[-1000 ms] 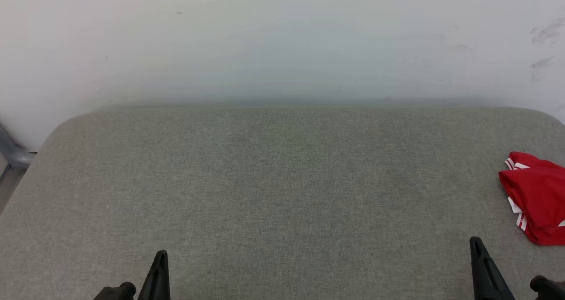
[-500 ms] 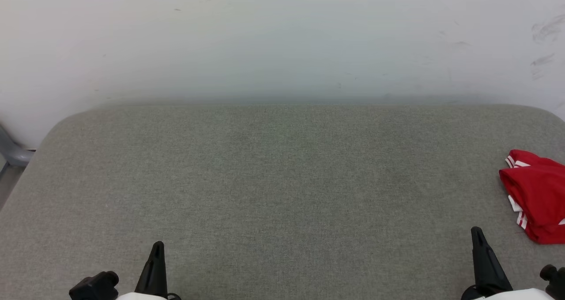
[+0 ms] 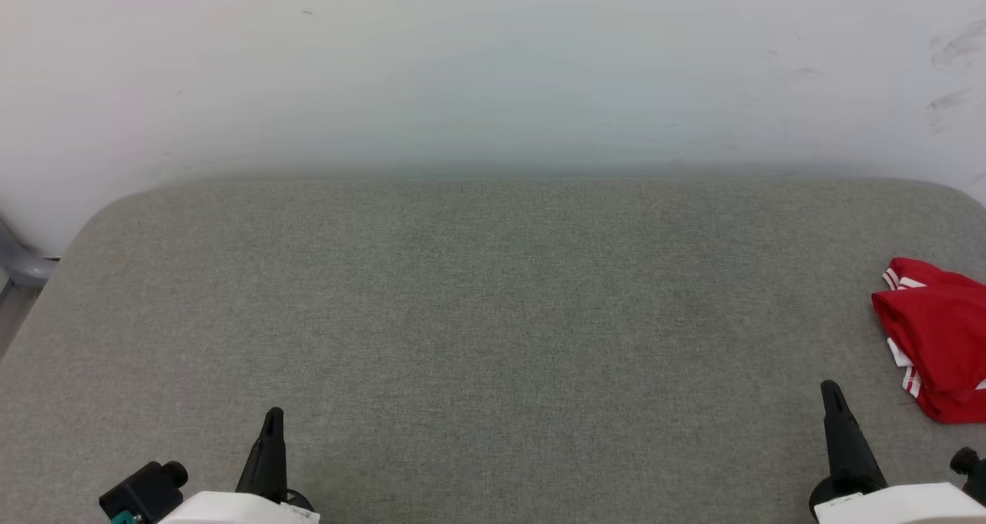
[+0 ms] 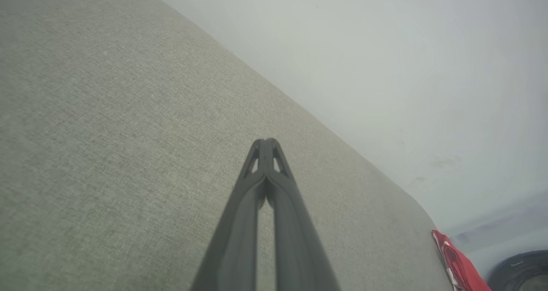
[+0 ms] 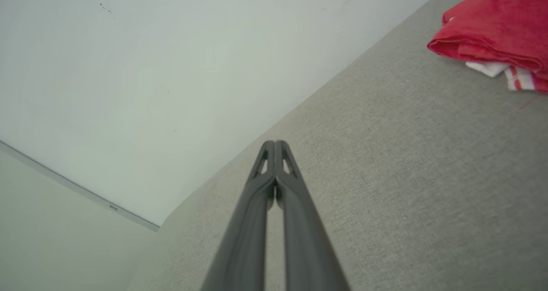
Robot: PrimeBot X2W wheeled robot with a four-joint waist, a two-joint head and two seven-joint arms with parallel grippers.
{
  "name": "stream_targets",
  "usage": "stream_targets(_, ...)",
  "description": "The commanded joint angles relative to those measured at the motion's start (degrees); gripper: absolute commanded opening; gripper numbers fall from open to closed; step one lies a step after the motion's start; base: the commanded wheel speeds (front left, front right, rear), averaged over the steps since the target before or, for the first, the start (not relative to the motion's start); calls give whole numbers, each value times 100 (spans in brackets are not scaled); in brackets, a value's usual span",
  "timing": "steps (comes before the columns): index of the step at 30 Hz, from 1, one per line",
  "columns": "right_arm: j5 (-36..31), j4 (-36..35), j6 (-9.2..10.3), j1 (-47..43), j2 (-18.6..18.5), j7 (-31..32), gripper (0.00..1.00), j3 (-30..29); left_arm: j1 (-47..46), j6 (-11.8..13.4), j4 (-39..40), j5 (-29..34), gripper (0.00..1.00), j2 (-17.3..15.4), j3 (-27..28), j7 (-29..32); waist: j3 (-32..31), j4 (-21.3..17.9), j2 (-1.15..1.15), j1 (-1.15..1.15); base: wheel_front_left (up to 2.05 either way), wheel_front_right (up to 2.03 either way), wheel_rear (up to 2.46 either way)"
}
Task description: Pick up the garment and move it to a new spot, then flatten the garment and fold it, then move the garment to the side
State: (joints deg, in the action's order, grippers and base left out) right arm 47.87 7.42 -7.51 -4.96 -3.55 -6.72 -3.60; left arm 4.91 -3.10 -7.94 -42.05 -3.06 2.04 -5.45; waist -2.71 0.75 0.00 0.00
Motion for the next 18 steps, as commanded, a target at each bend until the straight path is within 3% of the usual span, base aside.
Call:
stream_targets(1, 174, -42, 0, 172, -52, 36, 0, -9, -172, -35, 38, -180, 0, -10, 27, 39, 4, -1, 0, 0, 0, 0, 0)
stream_targets(18, 1349, 139, 1, 432, -62, 340, 0, -36, -432, -150, -134, -1461, 0, -3, 146, 350, 60, -16, 0, 0, 0, 0, 0)
